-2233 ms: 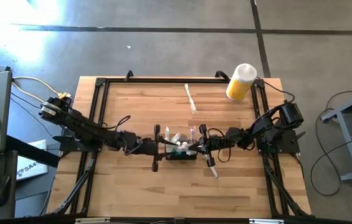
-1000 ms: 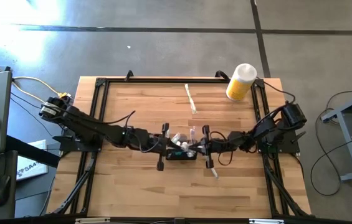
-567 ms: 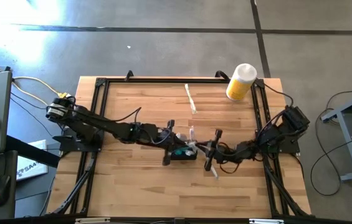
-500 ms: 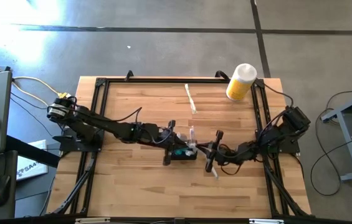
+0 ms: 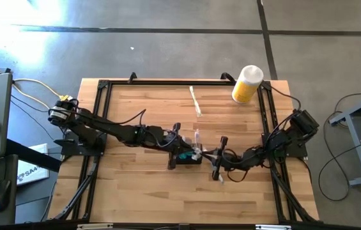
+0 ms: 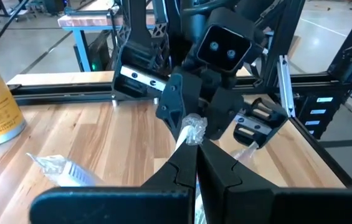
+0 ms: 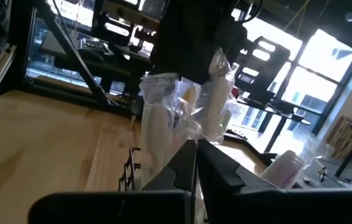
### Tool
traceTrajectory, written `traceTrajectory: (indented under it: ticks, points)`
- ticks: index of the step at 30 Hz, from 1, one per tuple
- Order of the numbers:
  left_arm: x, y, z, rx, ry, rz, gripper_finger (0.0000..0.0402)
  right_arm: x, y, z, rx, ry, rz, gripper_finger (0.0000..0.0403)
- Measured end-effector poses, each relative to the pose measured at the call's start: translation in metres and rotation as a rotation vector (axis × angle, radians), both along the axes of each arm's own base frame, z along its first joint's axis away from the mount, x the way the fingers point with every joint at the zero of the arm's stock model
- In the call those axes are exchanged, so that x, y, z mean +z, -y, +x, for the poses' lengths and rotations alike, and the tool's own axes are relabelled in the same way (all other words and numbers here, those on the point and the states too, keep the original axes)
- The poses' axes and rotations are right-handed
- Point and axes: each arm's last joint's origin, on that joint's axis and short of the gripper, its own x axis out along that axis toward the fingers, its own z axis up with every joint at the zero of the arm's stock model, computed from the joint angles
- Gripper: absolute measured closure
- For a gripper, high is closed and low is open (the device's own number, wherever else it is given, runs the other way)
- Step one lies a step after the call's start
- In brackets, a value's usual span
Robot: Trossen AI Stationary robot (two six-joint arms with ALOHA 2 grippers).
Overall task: Pick & Place toothbrushing station
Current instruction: Put the top blue toothbrush into the wire organizer
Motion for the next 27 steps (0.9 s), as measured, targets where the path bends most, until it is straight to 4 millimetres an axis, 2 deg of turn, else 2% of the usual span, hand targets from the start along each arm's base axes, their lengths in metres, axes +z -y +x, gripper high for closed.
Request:
traceTrajectory:
  ticks: [8, 11, 16, 21, 27]
  points:
    - [0.000, 0.000, 0.000, 0.002, 0.000, -0.003, 0.0401, -0.006, -0.001, 0.000, 0.015, -0.024, 0.118, 0.0372]
    - [0.000, 0.000, 0.000, 0.005, 0.001, -0.003, 0.0401, -0.006, -0.001, 0.000, 0.017, -0.023, 0.157, 0.0346]
    - [0.000, 0.000, 0.000, 0.005, -0.001, -0.002, 0.0401, -0.007, -0.002, 0.000, 0.019, -0.027, 0.166, 0.0280]
    - [-0.002, 0.000, 0.000, 0.005, -0.021, 0.001, 0.0401, -0.007, -0.010, -0.007, -0.035, -0.040, 0.112, 0.0223]
    - [-0.003, 0.000, -0.001, 0.004, -0.037, 0.004, 0.0401, -0.005, -0.028, -0.021, -0.097, -0.057, -0.005, 0.0207]
